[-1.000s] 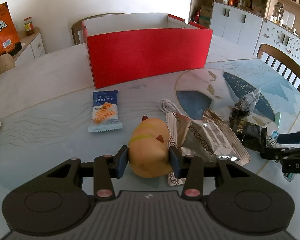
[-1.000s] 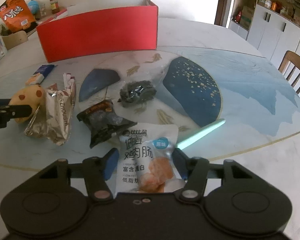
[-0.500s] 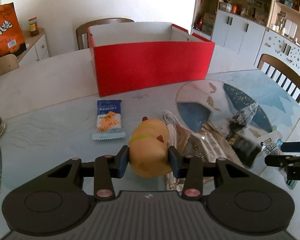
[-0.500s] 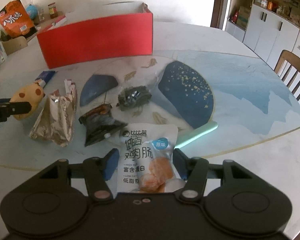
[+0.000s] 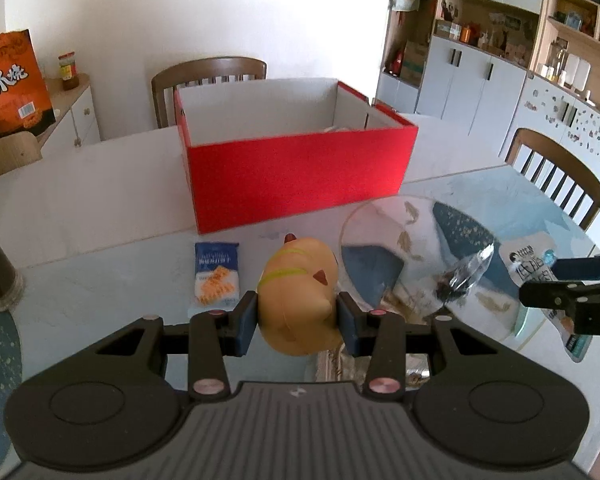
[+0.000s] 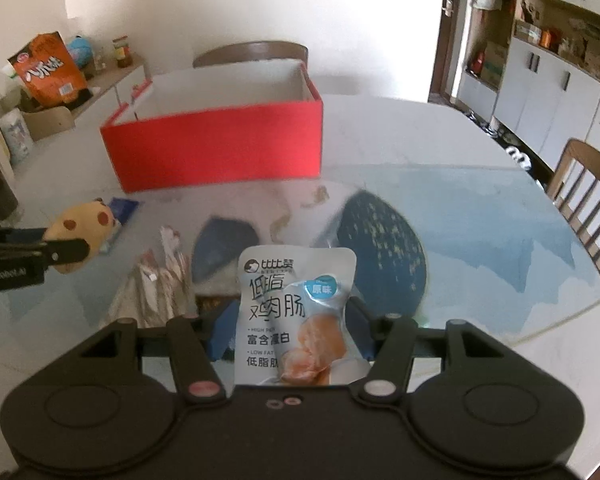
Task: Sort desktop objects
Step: 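Lift the plush toy and sausage pack and carry them to the red box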
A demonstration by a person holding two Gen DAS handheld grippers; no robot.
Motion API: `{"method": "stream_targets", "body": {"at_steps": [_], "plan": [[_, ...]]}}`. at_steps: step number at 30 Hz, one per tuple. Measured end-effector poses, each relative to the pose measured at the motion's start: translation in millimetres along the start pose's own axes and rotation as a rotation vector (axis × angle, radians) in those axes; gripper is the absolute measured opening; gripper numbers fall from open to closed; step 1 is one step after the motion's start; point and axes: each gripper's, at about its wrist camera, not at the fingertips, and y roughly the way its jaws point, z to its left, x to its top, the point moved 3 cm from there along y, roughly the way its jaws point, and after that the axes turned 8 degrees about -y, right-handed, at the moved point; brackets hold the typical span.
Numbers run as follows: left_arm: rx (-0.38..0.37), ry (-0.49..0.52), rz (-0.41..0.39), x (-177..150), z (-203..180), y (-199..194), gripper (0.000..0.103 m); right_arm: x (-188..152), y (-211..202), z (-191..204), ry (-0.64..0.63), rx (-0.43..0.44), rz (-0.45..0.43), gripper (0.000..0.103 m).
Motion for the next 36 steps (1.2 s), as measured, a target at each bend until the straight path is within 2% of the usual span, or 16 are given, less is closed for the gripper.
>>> {"method": "stream_targets", "body": {"at_steps": [15, 20, 36], "plan": [[-0.008, -0.012, -0.017, 50.3, -7.6, -15.8, 0.041, 70.3, -18.8, 1.9, -0.071, 0.045, -0.075, 0.058], [-0.007, -0.012, -0.044, 71.8, -10.7, -16.7, 0.041, 94.7, -21.7, 3.3, -0.100, 0.062, -0.105, 0.058], [0.004, 0.005, -0.112, 130.9, -19.6, -2.8, 0.041, 157.1, -4.4, -5.1, -0.146, 0.106, -0.149, 0.058]]}}
